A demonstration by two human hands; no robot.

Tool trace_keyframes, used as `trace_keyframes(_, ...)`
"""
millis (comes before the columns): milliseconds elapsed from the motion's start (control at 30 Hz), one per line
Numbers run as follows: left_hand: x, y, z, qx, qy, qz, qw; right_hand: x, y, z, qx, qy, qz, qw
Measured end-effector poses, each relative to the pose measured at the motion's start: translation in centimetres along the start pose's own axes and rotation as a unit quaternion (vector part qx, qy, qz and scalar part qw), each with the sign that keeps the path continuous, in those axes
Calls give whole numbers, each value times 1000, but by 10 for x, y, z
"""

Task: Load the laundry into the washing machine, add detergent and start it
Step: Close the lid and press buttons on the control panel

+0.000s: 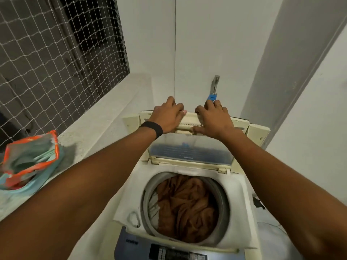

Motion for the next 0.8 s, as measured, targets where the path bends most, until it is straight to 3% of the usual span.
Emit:
trace_keyframes(200, 69, 12, -8, 62, -21, 125, 990, 69, 4, 35, -59, 15, 81, 995)
trace_keyframes(333, 120, 1, -4, 158, -59, 249, 954, 119, -19, 58, -54, 26, 170, 984)
trace_keyframes(433, 163, -26, -4, 194, -83, 296, 932, 159, -48, 71, -84, 15, 225, 971)
trace_keyframes(633, 228, -94, -15, 130, -101, 368, 915, 226, -117, 88, -167, -18, 292, 941)
trace_keyframes(800, 259, -141, -21, 101, -84, 399, 908, 254, -164, 97, -159, -31, 320, 933)
Point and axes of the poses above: each hand's wrist, its own x-axis away from the middle knuckle, its own y-axis out of the back of the hand, z = x × y, the point moved 2 cm from there along -x, towards the middle knuckle, and after that the axes turned 4 degrees about -x, right-handed, at the moved point
